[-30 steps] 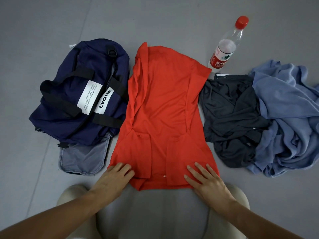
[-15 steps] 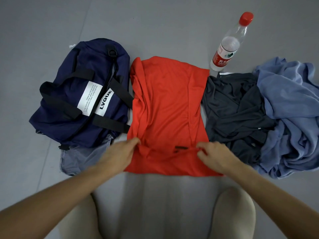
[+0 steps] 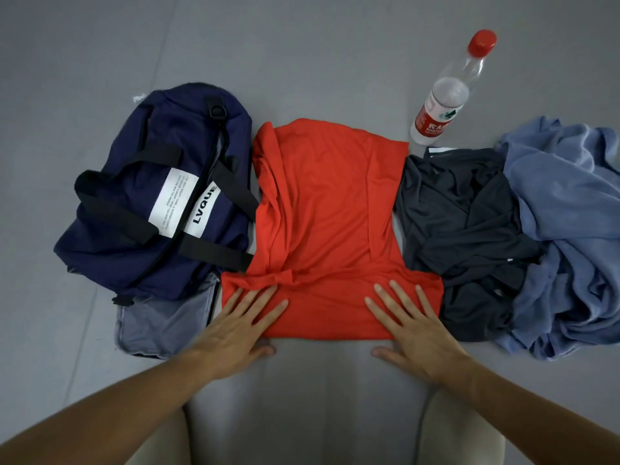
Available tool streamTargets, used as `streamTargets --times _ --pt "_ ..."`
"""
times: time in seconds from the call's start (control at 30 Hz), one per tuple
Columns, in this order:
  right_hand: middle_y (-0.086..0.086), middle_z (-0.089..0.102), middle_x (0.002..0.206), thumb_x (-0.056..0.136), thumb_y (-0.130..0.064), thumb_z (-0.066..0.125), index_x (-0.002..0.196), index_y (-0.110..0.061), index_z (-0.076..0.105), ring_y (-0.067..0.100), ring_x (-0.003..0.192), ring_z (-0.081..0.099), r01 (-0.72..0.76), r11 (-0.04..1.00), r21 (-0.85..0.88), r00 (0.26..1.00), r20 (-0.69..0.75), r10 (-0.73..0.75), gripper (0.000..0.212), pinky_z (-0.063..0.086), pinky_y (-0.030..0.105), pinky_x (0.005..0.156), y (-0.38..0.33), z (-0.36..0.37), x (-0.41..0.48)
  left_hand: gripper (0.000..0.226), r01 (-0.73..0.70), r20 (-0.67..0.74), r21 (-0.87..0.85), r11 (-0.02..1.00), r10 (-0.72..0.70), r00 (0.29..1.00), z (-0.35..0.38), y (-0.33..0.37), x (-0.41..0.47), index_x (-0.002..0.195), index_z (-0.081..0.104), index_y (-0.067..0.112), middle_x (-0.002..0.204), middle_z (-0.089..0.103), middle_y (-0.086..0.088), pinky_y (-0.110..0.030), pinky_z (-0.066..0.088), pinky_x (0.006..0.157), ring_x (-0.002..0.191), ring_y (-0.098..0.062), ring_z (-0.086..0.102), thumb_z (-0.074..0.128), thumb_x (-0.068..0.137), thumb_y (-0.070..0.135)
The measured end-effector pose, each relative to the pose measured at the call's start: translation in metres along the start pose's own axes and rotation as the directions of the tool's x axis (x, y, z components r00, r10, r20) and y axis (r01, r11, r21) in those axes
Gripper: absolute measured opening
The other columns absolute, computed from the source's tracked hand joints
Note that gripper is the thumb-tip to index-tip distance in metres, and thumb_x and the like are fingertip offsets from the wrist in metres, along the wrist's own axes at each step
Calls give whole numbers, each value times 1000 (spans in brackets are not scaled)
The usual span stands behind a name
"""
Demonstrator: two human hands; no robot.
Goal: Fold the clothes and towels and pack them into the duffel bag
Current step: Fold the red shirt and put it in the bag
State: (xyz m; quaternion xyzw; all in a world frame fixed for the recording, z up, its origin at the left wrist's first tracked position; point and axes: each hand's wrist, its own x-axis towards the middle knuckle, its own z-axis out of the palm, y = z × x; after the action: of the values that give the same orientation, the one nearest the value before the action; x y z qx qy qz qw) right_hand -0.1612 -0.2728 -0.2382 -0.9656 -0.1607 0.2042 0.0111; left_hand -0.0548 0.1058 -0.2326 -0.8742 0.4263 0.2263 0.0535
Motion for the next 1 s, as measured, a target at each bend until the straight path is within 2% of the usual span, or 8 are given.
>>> streamTargets --times 0.13,0.27,0.4,0.53,0.63,0.8,0.87,1.0 --pt "7 22 164 95 -59 43 157 -26 27 28 152 19 -6 999 53 998 -66 10 72 24 54 116 3 7 -15 84 52 53 -23 998 -51 997 -2 -1 -9 161 7 31 165 21 -6 -53 23 121 149 -31 26 40 90 62" --pt "7 44 154 96 -38 46 147 -23 48 28 143 41 -7 996 85 973 -229 26 53 34 48 111 12 13 -21 83 80 -18 -40 996 -81 997 -11 -5 4 155 33 29 152 43 -8 -53 42 110 133 -32 50 68 82 51" --pt "5 51 148 94 -30 48 138 -25 59 28 137 48 22 998 56 959 -285 -5 46 37 46 109 14 13 -20 74 100 -14 12 995 -99 995 -19 -10 11 154 36 28 151 44 -11 -58 45 104 130 -34 46 47 85 51" --pt "2 61 139 92 -28 48 125 -27 70 27 130 56 5 995 98 947 -320 26 39 46 45 103 11 5 -14 103 98 52 56 994 -101 994 -15 0 17 147 41 19 146 51 -13 -57 56 89 120 -43 59 89 56 22" --pt "-3 66 131 87 -30 49 112 -28 76 25 124 61 8 987 163 962 -269 37 37 54 45 97 4 -2 -21 108 91 49 50 995 -94 994 -13 10 2 142 50 18 149 50 -11 -52 58 84 120 -44 60 93 44 11" --pt "-8 72 119 75 -37 50 95 -32 80 19 113 68 76 972 222 987 -156 -41 36 60 34 85 -21 -2 -59 87 -32 93 48 998 27 995 8 49 -50 129 66 24 140 60 -10 -49 61 79 110 -42 66 89 45 29" --pt "-12 74 112 69 -39 55 87 -34 81 16 108 70 19 965 261 996 -87 4 31 61 28 75 -36 -8 -69 68 -77 98 37 996 73 992 14 63 -68 123 69 28 131 66 -7 -45 62 75 99 -36 71 77 56 37" --pt "-15 73 90 76 -41 50 84 -33 72 13 91 72 -200 936 290 980 68 188 24 56 28 64 -57 -20 -78 46 -62 -97 -134 989 49 994 -6 67 -86 111 75 33 114 72 9 -23 59 68 88 -13 73 48 74 38"
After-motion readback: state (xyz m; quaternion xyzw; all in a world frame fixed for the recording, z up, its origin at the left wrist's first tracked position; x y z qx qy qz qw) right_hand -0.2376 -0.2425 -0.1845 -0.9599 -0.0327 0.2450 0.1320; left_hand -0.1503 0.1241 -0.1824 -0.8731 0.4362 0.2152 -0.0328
